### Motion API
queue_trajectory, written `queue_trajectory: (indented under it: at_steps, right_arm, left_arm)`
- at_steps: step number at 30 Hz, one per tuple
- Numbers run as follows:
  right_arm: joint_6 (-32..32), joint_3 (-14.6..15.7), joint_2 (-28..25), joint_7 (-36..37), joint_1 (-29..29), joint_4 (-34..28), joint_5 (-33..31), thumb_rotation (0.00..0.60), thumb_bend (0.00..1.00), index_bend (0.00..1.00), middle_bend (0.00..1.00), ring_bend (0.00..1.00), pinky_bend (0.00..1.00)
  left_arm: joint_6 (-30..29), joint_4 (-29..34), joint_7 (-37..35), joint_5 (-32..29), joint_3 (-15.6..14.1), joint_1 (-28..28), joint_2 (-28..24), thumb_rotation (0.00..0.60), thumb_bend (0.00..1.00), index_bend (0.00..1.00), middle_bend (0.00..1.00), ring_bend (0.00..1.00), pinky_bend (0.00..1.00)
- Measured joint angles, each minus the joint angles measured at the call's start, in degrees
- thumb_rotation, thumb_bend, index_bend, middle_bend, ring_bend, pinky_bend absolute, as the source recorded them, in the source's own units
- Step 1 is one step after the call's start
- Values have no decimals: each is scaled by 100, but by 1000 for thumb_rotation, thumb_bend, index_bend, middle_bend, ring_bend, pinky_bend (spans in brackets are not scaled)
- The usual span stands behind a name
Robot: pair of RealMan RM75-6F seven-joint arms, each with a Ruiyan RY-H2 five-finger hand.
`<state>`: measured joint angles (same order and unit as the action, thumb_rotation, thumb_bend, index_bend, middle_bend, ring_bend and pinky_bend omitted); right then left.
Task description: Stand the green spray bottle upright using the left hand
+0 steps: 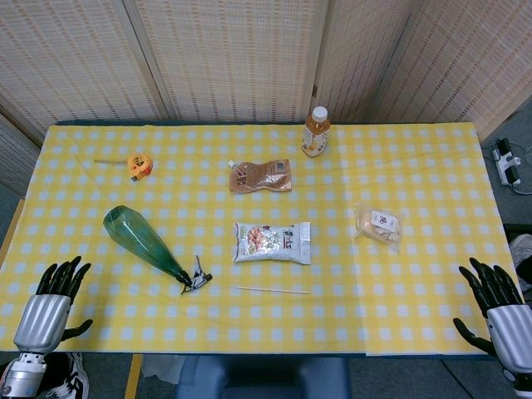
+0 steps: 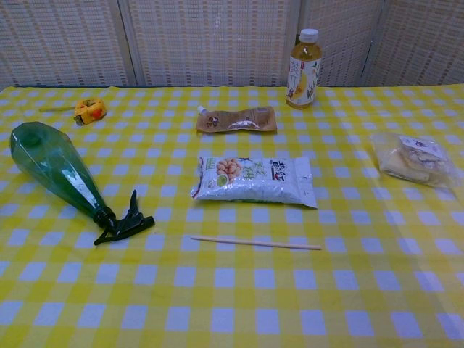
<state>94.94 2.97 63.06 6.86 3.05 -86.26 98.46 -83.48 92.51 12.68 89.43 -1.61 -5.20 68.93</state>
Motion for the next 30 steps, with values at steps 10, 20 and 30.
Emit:
queue_trajectory:
  at_steps: [10, 20, 30]
  right_arm:
    - [70, 26, -11, -20, 57, -3, 17, 600, 305, 0, 0, 0, 0]
    - [144, 36, -20, -33, 94, -12, 62, 600, 305, 0, 0, 0, 0]
    - [115, 2, -20, -67, 91, -34, 0, 600, 305, 0, 0, 0, 0]
  left_arm:
    - [54, -28, -77, 186, -36, -68, 33, 600, 95, 0, 47, 20, 21]
    - [-171, -758, -352, 1439, -107, -501, 544, 600, 122, 166, 1000, 1000, 1000]
    - [1464, -385, 407, 1186, 58, -1443, 476, 600, 160, 225, 1000, 1000, 1000]
